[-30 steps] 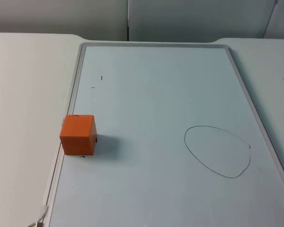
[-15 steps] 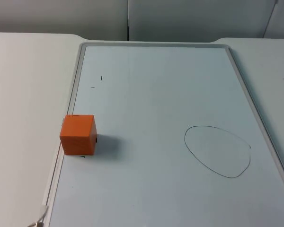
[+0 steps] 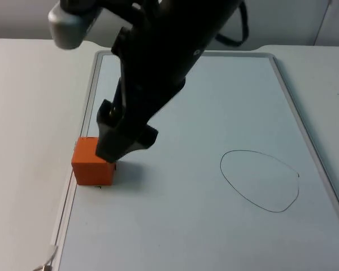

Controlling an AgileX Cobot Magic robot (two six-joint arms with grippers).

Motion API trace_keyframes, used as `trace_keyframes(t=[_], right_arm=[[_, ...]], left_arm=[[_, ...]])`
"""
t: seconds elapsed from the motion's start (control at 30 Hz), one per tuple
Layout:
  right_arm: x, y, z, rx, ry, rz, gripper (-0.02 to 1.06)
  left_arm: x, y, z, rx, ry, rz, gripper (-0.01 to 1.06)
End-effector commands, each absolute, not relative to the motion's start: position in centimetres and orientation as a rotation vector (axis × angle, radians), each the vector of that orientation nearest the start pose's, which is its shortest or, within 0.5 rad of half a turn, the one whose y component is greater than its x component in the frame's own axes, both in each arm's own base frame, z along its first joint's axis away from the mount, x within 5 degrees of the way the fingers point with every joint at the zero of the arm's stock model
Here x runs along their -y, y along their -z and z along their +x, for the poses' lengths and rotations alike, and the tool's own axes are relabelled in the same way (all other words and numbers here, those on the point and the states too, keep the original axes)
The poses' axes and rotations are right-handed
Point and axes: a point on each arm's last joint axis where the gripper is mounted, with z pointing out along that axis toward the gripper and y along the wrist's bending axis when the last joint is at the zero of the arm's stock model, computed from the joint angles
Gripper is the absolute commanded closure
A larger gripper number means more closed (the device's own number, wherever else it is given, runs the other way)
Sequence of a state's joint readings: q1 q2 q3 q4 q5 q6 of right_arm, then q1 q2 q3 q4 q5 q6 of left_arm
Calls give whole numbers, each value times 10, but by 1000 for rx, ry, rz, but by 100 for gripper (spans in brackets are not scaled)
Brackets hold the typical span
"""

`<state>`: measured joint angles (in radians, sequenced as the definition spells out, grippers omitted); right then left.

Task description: Pick up one cube with the left hand and another cube with the right hand. First place the cube in the right hand at the target position, then stack the cube in the left hand on top.

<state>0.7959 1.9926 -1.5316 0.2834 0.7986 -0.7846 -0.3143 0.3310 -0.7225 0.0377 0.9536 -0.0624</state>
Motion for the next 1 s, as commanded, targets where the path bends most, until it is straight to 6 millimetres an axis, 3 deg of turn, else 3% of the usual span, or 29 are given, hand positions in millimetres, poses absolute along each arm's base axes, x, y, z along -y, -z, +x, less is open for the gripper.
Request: trace_keyframes(t=[0.0, 0.2, 0.47, 0.73, 0.97], right_arm=[[-327, -205, 295, -2048, -325, -1792, 7], [-351, -182, 317, -2072, -328, -1854, 7], [-366, -162, 331, -2072, -331, -1904, 7], [-359, -132, 345, -2139, -333, -1903, 7], [-359, -121, 345, -2139, -394, -1927, 9]], left_arm=[[10, -346, 37, -2007, 209, 262, 86], [10, -345, 36, -2016, 211, 261, 86], [11, -345, 36, -2020, 237, 260, 86], [11, -345, 36, -2020, 237, 260, 86], [11, -345, 36, -2018, 237, 259, 86]])
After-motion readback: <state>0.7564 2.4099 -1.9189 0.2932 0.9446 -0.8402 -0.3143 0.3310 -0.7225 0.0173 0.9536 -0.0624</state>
